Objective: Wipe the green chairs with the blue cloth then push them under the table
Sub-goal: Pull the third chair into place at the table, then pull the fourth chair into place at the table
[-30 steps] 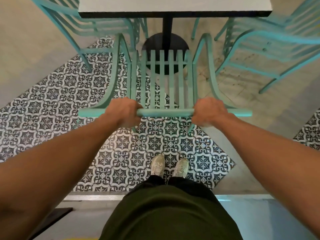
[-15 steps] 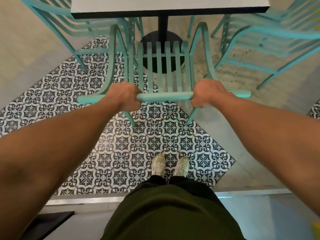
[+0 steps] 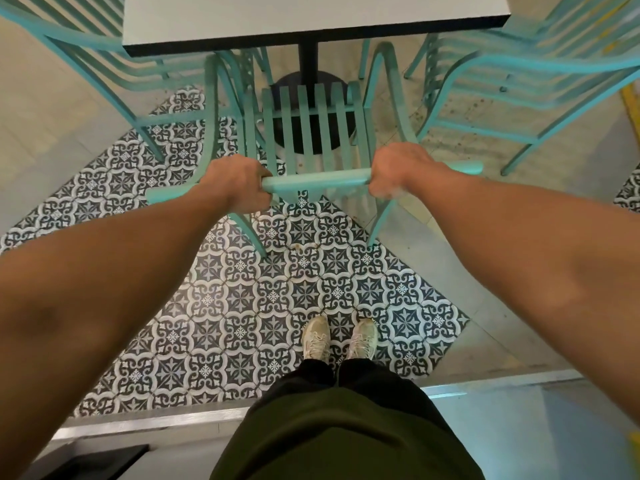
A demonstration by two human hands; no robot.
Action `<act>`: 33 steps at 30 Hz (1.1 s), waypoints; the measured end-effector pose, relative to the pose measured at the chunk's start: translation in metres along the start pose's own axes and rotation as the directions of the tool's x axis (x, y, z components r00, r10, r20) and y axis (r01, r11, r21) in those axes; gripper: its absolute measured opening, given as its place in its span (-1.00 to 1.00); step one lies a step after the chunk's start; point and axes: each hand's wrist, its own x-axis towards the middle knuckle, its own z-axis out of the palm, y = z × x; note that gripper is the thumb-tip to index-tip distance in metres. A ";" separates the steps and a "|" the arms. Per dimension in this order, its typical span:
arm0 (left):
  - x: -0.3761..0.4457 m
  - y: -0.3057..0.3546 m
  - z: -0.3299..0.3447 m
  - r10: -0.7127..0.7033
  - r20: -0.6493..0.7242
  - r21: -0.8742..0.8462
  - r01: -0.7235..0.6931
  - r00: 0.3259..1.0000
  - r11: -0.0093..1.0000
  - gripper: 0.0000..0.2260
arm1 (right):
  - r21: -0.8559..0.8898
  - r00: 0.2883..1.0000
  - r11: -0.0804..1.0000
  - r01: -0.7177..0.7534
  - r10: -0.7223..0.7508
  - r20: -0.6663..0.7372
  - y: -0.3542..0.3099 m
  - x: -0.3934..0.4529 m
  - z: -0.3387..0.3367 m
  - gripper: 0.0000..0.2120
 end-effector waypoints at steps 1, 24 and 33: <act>0.002 0.001 0.000 -0.001 -0.001 -0.001 0.001 1.000 1.000 -0.74 | -0.005 1.000 1.000 -0.003 0.003 -0.006 0.001 0.000 -0.001 -0.80; 0.001 0.274 0.096 0.408 0.500 0.146 -0.539 0.764 0.830 -0.29 | 0.449 0.745 0.594 -0.667 0.552 0.375 0.113 -0.203 0.185 -0.32; 0.066 0.451 0.099 0.460 0.574 0.251 -0.680 0.678 0.689 -0.38 | 0.565 0.559 0.228 -0.793 0.641 0.526 0.247 -0.270 0.218 -0.43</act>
